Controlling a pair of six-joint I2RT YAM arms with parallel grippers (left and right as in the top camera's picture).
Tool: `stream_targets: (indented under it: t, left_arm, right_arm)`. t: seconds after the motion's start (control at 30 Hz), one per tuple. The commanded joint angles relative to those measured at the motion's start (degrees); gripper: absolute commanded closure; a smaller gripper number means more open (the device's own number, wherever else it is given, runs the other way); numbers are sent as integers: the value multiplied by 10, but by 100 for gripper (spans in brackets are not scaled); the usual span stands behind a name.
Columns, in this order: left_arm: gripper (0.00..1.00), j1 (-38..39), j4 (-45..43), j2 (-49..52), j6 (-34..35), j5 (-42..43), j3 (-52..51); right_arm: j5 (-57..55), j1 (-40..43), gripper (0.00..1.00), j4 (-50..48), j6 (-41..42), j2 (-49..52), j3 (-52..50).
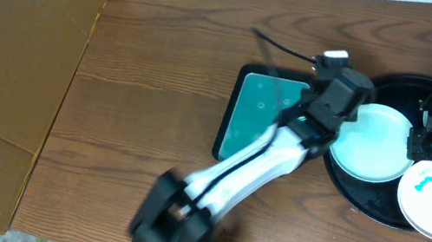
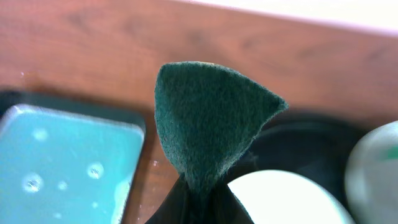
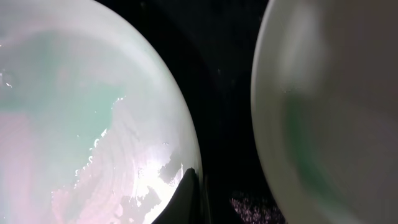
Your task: Clean dirty plates on tray and stack at the side
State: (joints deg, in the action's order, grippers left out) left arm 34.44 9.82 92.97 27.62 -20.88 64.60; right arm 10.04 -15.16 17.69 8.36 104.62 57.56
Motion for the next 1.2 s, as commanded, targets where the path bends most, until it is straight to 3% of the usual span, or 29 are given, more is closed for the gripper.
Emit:
stream_targets:
  t: [0.0, 0.17, 0.3, 0.43, 0.6, 0.7, 0.93, 1.17]
  left_arm:
    - [93, -9, 43, -92, -7, 11, 0]
    - [93, -49, 167, -140, -8, 11, 0]
    - [93, -108, 256, -138, 22, 11, 0]
    - [93, -163, 303, -133, 64, 12, 0]
    - [93, -207, 320, -133, 70, 12, 0]
    - [93, -220, 326, -133, 70, 12, 0]
    - [93, -232, 335, -133, 70, 12, 0]
    - [93, -232, 340, -133, 70, 12, 0]
  right_arm:
    - [-42, -13, 99, -7, -40, -10, -1]
    - [-129, -46, 99, 1, -82, -49, 7]
    - [-262, -96, 99, 10, -104, -111, 16]
    - [-363, -140, 99, 9, -143, -170, 19]
    - [-477, -183, 99, 3, -223, -226, 19]
    - [-554, -202, 99, -19, -288, -243, 19]
    - [-626, -265, 99, -116, -585, -249, 19]
    - [-662, -312, 99, -190, -713, -249, 19]
